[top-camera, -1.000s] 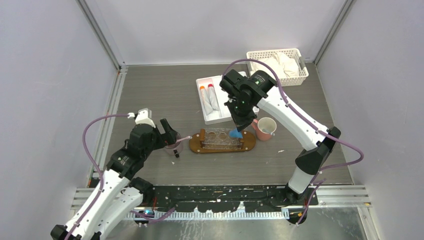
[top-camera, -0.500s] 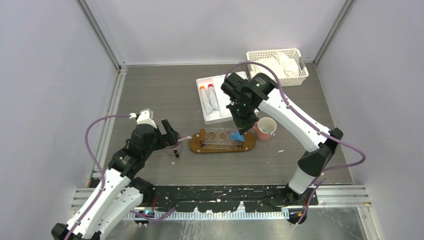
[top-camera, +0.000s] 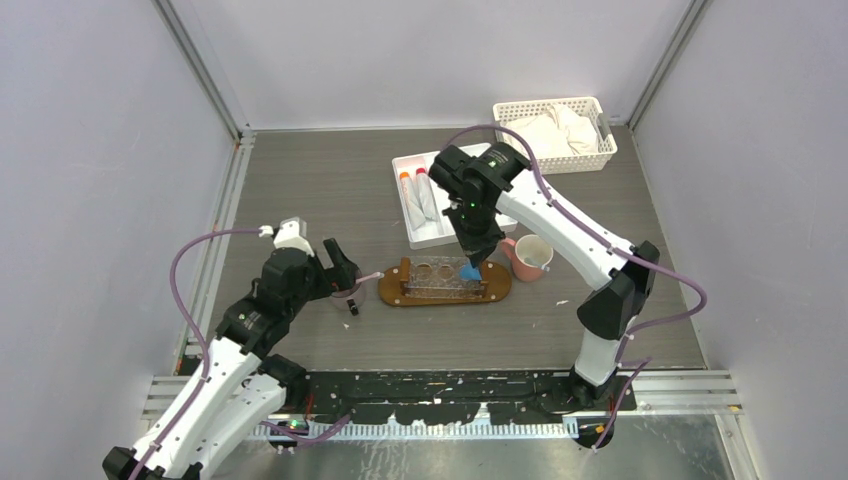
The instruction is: Prepare toiletry sets of a toothbrush and toothpaste on the tray
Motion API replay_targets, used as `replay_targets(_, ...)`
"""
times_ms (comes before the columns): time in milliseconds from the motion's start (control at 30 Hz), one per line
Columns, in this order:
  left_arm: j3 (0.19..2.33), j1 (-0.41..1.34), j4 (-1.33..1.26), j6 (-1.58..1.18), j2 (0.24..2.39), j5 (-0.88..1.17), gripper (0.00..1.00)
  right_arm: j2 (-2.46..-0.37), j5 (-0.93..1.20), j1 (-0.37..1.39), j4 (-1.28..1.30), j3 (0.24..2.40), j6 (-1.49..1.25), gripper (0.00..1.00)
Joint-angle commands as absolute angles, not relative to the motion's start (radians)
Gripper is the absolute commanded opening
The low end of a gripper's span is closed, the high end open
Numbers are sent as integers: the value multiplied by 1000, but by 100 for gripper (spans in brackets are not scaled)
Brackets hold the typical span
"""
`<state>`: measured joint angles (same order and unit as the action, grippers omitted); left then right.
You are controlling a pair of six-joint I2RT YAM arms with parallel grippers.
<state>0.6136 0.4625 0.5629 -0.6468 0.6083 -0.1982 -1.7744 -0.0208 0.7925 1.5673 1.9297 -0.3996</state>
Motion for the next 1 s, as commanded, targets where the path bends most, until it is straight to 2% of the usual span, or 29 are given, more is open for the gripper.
replay_targets(0, 611, 459, 503, -647, 603, -175, 98, -1784, -13, 777, 1642, 1997, -391, 1)
replay_targets(367, 597, 459, 493, -655, 598, -155, 98, -1842, -13, 756, 1625, 2072, -380, 1)
replay_targets(767, 587, 458, 499, -658, 588, -154, 97, -1900, 32, 751, 1599, 2110, -371, 9)
replay_targets(967, 587, 459, 499, -660, 589, -152, 97, -1924, 36, 741, 1587, 2128, -364, 19)
